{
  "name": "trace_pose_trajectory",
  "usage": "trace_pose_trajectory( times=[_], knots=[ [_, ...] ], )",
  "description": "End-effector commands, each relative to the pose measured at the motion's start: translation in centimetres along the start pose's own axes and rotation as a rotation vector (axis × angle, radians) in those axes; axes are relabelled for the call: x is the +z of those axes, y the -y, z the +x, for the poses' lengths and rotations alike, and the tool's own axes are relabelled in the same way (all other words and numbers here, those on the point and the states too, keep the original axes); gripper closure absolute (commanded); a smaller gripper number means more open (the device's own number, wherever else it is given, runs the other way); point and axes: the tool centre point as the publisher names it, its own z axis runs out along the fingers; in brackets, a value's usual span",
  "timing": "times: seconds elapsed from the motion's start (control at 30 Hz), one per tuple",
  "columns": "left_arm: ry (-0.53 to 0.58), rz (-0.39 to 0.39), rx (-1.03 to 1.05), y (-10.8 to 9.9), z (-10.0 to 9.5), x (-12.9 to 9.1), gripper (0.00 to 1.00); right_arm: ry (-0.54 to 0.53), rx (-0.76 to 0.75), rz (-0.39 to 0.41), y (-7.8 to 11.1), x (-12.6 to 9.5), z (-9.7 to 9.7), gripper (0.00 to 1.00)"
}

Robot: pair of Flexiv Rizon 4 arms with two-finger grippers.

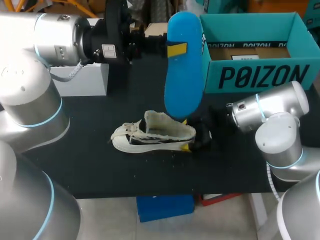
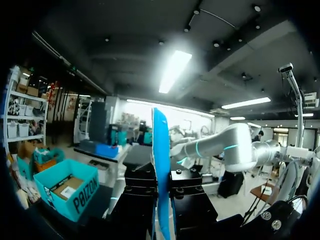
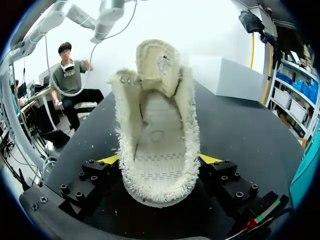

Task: Take the shoe out of the shoebox, open the shoe tongue, remove and reinsert the insole, then place the shoe into the shoebox

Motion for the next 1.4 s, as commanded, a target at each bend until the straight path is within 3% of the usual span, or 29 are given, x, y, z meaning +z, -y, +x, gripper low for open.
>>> trace_pose_trajectory(
  times=[0.03,0.4,0.7,0.73,0.77,0.8,1.07,1.4],
  knots=[
    [0.008,0.018,-0.034,0.7,0.6,-0.3,1.0,0.0,0.001,0.002,0.2,0.1,-0.1,1.0],
    [0.003,0.053,-0.08,3.1,2.5,-0.1,1.0,0.0,0.001,0.002,0.2,0.1,-0.1,1.0],
    [0.018,0.049,-0.067,3.3,2.6,-0.1,1.0,0.0,0.001,0.002,0.2,0.1,-0.1,1.0],
    [0.018,0.049,-0.067,3.3,2.6,-0.1,1.0,0.0,0.001,0.002,0.2,0.1,-0.1,0.79],
    [0.018,0.049,-0.067,3.3,2.6,-0.1,1.0,-0.011,-0.003,0.017,0.0,-0.1,-0.1,0.24],
    [0.018,0.049,-0.067,3.3,2.6,-0.1,1.0,-0.013,-0.01,0.041,-0.1,-0.2,-0.2,0.0],
    [0.018,0.049,-0.067,3.3,2.6,-0.1,1.0,-0.065,-0.04,0.221,-1.4,-2.0,-0.9,0.0],
    [0.018,0.049,-0.067,3.3,2.6,-0.1,1.0,-0.083,-0.034,0.585,-2.4,-3.0,-1.0,0.0]
  ],
)
